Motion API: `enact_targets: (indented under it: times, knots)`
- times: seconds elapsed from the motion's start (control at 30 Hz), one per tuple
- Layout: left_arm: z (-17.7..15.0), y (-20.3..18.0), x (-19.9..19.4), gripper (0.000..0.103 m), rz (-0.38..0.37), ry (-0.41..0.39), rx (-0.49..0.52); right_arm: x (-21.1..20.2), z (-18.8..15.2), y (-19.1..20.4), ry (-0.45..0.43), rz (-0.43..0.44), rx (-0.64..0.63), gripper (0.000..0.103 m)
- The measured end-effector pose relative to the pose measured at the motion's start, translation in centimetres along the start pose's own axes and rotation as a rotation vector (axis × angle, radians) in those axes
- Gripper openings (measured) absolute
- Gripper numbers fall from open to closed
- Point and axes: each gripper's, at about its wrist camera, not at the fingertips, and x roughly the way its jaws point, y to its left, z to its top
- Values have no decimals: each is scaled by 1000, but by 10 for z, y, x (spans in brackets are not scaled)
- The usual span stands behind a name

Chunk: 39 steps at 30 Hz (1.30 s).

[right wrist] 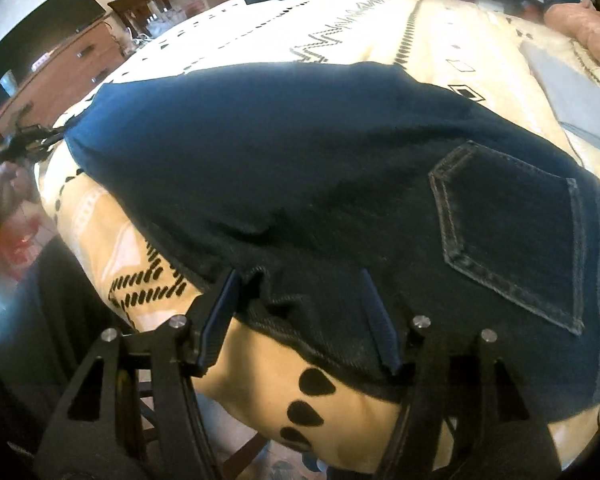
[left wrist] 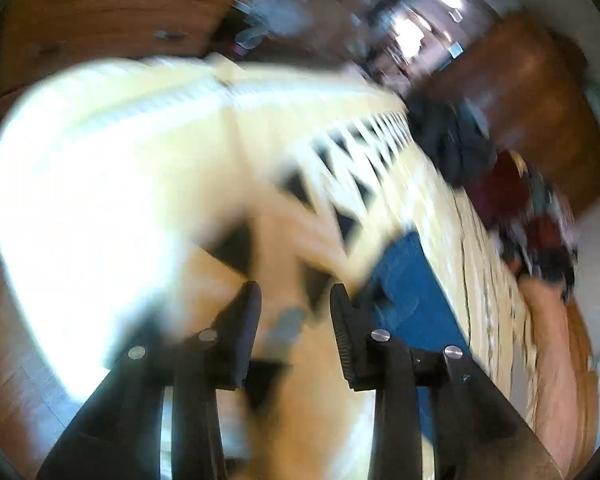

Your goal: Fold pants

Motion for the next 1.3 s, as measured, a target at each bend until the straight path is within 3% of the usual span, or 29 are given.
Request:
enact_targets:
  times: [0.1, 0.17, 0.2, 0.23, 0.27, 0.33, 0.37, 0.47, 0.6, 0.77, 0.93, 1.3]
  knots:
    - [2, -25, -21, 37, 132, -36, 131, -14, 10, 9, -37, -16, 14, 63]
    - [-22, -80, -27, 49, 212, -51, 361, -22, 20, 22, -85, -34, 8, 63]
    - [-35, -101, -29, 64, 231, -73, 443, -25, 27, 29, -107, -40, 4, 64]
    - [-50, -123, -30, 78, 223, -95, 510, -27, 34, 34, -124, -48, -3, 65]
    - [-70, -148, -27, 80, 204, -112, 583, -27, 40, 42, -142, -63, -14, 66]
    - [-102, -186, -6, 81, 178, -95, 685, -18, 57, 61, -167, -128, -43, 82]
    - [-111, -195, 5, 81, 160, -76, 705, -12, 64, 66, -176, -154, -52, 84]
    - [-135, -221, 55, 81, 133, 9, 719, 18, 87, 80, -193, -187, -47, 85]
    - [-142, -223, 94, 80, 189, 51, 696, 57, 100, 83, -161, -216, -6, 84]
    - [-153, -221, 110, 83, 217, 52, 682, 84, 89, 72, -83, -217, 96, 85]
    - [-155, -213, 113, 90, 227, 47, 673, 87, 79, 65, -98, -236, 142, 103]
    - [-155, -211, 113, 92, 218, 38, 667, 87, 76, 66, -137, -231, 137, 103]
